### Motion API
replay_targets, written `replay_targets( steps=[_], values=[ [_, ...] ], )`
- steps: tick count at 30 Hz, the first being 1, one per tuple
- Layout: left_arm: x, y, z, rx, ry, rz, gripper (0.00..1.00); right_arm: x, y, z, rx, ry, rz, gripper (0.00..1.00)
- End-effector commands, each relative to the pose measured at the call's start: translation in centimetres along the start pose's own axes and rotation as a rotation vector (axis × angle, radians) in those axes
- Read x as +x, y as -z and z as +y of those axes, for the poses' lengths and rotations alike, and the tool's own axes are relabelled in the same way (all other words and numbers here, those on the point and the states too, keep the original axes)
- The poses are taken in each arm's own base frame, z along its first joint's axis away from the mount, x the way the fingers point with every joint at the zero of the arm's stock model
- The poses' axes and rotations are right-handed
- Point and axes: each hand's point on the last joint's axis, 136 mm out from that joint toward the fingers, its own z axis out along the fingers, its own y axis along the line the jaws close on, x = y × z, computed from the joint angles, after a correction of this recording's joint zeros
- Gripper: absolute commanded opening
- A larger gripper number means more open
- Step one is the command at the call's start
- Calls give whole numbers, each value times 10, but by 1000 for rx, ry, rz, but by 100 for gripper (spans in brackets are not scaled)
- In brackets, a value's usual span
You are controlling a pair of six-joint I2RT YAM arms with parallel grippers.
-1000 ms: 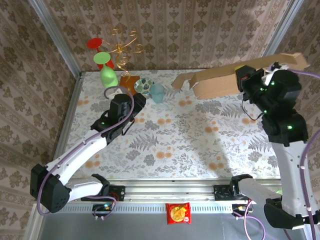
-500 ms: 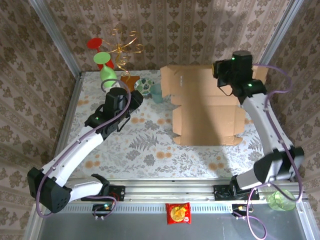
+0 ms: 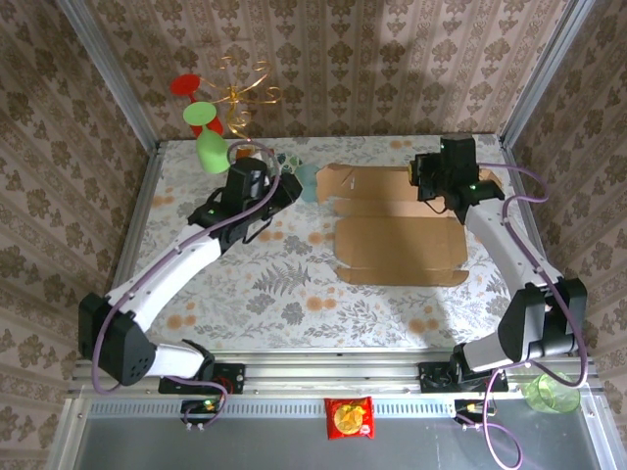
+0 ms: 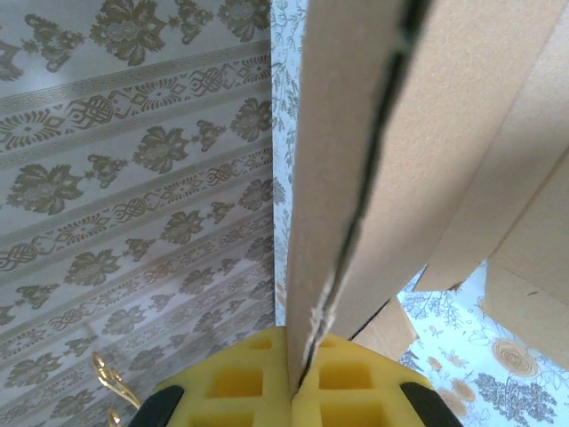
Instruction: Fold the paper box
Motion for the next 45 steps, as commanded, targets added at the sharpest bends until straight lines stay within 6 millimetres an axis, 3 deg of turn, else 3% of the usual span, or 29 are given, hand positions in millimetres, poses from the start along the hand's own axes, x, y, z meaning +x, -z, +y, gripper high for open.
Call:
replay_targets(
  steps=[1, 8, 15, 23, 32, 39, 45],
  values=[
    [8, -11, -7, 83, 4, 35, 23, -3, 27, 13, -63, -16, -18, 0],
    [52, -35, 64, 37, 101, 60, 9, -2, 61, 14, -73, -42, -35, 0],
    [64, -76, 81, 147, 173, -7, 7, 3, 83, 17, -67, -82, -25, 0],
    [65, -129, 75, 295, 282, -83, 3, 9, 99, 26, -90, -115, -3, 0],
    [76, -166, 49, 384, 319, -66, 6, 13, 105, 25, -74, -146, 12, 0],
    [74, -164, 18, 498, 342, -83, 6, 9, 91, 21, -99, -191, 18, 0],
    [74, -145, 11, 522, 337, -104, 5, 1, 72, 21, -143, -211, 12, 0]
  ],
)
